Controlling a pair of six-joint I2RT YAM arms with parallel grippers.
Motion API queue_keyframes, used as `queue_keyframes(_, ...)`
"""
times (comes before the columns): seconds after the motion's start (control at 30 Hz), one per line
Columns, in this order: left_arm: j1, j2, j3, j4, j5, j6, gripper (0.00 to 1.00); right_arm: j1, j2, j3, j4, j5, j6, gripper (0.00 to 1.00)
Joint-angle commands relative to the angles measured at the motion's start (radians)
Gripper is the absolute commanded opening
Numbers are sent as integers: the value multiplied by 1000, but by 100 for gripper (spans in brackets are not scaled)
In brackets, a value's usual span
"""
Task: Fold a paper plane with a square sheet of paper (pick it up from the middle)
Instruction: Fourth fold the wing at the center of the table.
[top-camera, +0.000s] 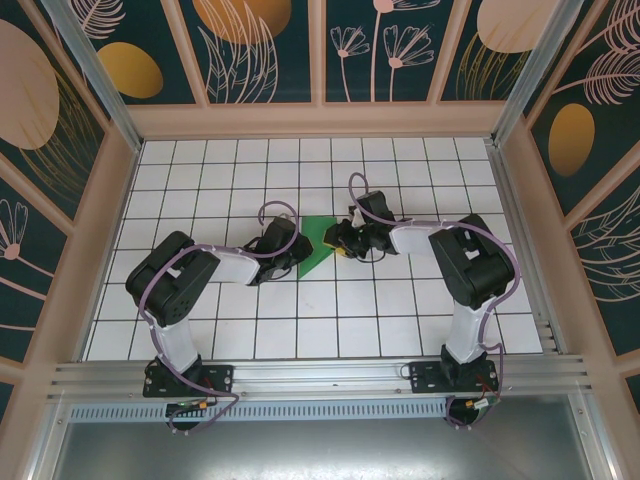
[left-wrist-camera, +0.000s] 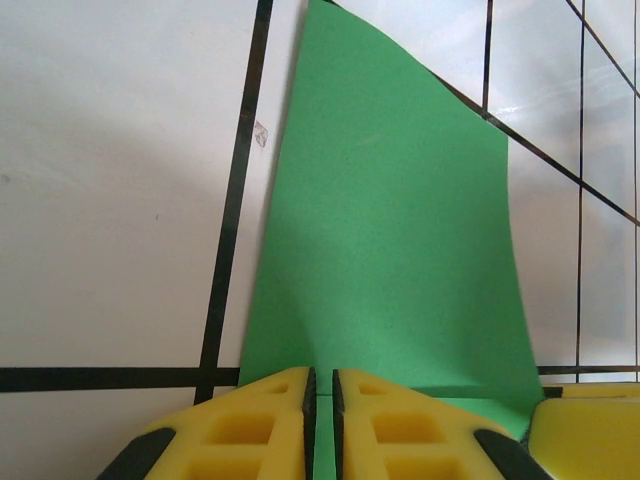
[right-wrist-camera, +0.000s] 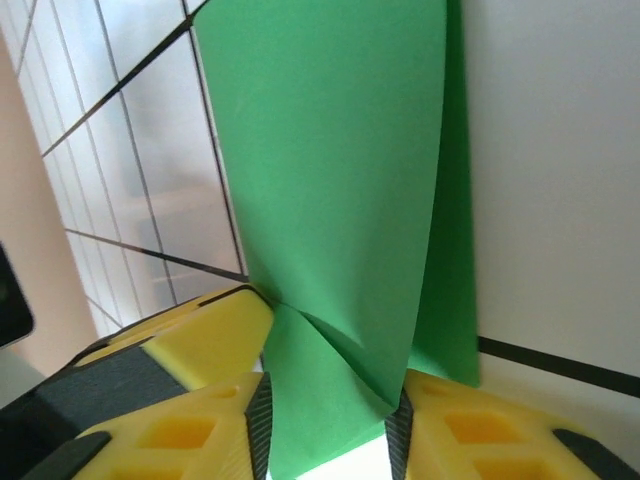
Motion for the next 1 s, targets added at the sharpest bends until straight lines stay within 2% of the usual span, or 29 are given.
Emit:
queue_keyframes(0.0,-1,-5,-26,-86,11,8,17,3,20,2,55,-70,27,33)
queue_keyframes(0.27,-1,-59,14,-105,0,66,19,-12,48,0,66,-88,36,22)
queue_keyframes(0.37,-1,-81,34,-111,-1,94,21,-15,52,1,66,-85,36,15)
queue_keyframes(0.43,-1,-104,31,-99,-3,108,24,-19,46,-1,65,-76,37,6)
queue_keyframes(0.53,0,-159,11,-70,-9,127,33,-24,11,-10,64,-38,41,0)
queue_keyframes(0.63,0,-223,-21,-42,-11,148,45,-27,-52,-30,57,15,47,0)
queue_keyframes(0.97,0,-438,-117,-3,-55,261,75,-29,-263,-25,-97,226,24,0)
